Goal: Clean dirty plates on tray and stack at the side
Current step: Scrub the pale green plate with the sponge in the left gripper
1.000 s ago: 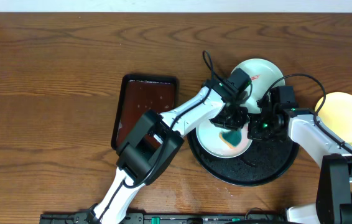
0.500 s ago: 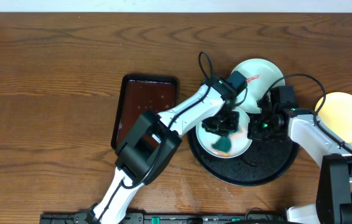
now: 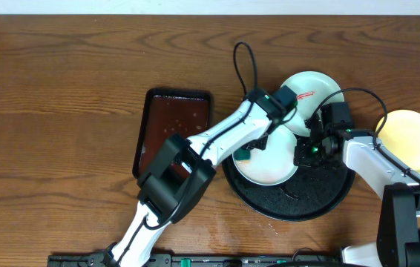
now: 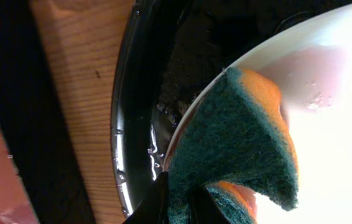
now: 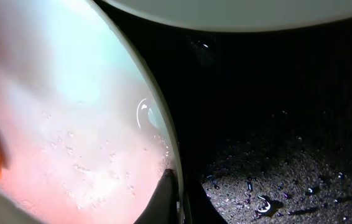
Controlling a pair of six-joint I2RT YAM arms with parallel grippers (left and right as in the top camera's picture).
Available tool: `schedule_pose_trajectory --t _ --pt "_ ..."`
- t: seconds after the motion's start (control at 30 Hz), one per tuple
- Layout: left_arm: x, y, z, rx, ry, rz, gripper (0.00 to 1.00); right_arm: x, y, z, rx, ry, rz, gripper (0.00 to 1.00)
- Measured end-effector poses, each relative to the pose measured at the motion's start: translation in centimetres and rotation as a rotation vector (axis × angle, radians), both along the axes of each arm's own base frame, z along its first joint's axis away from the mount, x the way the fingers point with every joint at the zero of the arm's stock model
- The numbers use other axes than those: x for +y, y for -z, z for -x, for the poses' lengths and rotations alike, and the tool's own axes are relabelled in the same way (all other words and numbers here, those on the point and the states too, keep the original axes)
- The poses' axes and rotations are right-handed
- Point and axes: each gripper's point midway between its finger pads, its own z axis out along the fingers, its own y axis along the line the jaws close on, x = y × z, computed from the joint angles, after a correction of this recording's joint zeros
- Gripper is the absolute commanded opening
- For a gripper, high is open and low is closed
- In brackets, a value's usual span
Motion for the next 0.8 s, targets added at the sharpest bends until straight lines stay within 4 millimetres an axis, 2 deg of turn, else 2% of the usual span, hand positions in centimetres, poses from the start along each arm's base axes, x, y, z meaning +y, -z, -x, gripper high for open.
schedule_pose_trajectory --t 0.2,0.43,0.57,0.63,0.8 --pt "-1.1 -0.2 0.0 -0.046 0.033 -0.006 0.07 0.0 0.0 0.0 0.0 0.001 -0.002 0.01" --pt "-5.7 1.1 0.1 -0.012 0.046 0.229 0.07 0.0 0.0 0.0 0.001 0.001 -0.002 0.01" --pt "-8.8 0.9 0.2 0.063 0.073 0.421 0.07 0.0 0.0 0.0 0.001 0.001 -0.002 0.01" --pt "-10.9 0.4 1.1 0.128 0.111 0.543 0.08 0.0 0.0 0.0 0.0 0.001 -0.002 0.01" --pt "-13.1 -0.3 4.2 0.271 0.178 0.663 0.07 0.0 0.0 0.0 0.001 0.002 -0.002 0.01"
